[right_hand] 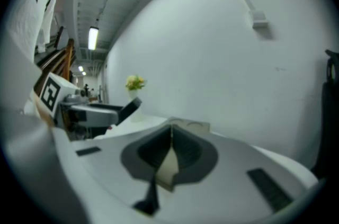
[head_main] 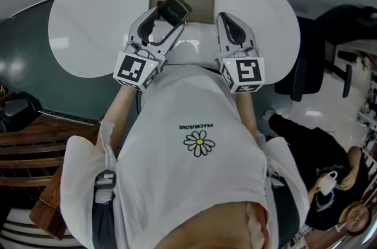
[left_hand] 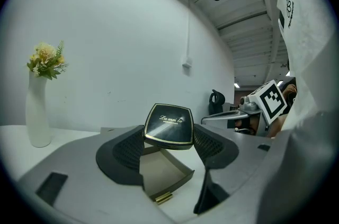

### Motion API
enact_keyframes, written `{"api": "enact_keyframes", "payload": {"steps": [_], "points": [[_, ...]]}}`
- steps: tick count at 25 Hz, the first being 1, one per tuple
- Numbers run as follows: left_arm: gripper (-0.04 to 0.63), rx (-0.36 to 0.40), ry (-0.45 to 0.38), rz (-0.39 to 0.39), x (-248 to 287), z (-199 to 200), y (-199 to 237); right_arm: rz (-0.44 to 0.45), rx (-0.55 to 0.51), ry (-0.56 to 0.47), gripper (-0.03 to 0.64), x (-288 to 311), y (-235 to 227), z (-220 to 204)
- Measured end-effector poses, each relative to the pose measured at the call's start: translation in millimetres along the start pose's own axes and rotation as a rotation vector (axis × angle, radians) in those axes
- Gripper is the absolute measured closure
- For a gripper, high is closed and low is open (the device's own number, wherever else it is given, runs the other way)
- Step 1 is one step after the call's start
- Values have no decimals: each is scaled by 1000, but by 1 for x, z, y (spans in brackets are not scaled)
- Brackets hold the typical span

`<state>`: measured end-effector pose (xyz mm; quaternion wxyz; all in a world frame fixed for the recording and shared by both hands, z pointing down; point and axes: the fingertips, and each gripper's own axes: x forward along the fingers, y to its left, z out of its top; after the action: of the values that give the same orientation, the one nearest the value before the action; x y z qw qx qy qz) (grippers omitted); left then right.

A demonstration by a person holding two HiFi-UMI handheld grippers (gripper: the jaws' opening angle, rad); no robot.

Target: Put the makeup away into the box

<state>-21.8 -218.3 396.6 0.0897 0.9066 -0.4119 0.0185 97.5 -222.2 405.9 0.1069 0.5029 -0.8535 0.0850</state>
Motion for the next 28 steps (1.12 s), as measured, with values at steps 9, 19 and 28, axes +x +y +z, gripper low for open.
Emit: {"api": "enact_keyframes", "payload": {"steps": [9, 19, 28], "points": [[287, 198, 400, -212, 76, -70, 2, -33, 32, 20, 586, -6, -9, -8], [287, 292, 796, -461, 113, -162, -12, -127, 105, 63, 586, -33, -31, -35], [287, 259, 901, -499, 119, -184, -11, -177, 139, 80, 586, -49, -45, -49]]}}
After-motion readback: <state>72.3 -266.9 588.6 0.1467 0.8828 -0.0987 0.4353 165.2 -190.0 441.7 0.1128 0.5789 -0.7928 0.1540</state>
